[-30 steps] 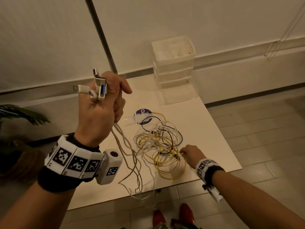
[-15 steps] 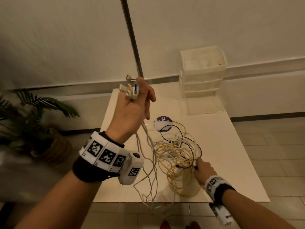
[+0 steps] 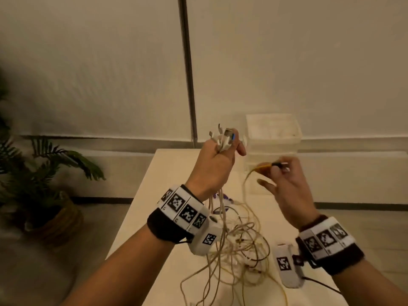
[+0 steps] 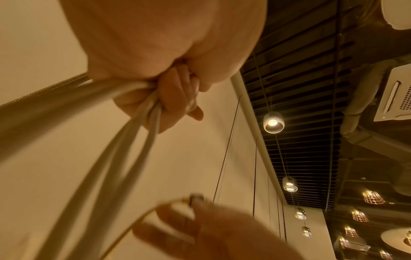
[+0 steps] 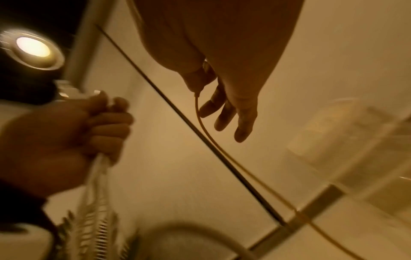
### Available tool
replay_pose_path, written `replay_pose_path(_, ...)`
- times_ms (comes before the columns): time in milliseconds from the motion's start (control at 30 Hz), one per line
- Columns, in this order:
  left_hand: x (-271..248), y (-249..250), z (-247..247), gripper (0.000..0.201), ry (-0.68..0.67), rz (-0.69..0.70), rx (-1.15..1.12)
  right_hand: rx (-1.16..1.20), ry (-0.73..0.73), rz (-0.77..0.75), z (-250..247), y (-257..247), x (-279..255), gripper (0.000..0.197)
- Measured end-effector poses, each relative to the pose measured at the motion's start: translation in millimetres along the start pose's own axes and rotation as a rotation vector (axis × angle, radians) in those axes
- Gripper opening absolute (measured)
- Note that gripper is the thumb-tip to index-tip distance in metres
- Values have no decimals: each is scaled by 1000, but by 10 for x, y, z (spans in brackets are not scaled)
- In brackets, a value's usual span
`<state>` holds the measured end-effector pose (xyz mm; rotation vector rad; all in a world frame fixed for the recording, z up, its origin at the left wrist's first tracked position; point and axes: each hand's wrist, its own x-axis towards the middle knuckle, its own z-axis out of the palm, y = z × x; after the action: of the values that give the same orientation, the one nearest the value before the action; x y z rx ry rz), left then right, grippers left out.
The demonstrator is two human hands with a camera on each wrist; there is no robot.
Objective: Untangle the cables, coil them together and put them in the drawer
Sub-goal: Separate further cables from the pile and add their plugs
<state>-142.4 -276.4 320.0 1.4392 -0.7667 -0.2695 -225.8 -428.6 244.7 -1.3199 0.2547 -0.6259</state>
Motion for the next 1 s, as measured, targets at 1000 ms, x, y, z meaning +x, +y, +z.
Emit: replay_pose_path(1000,232,601,-610,48,298,111,-299,-422,-452,-32,418,-95,-338,22)
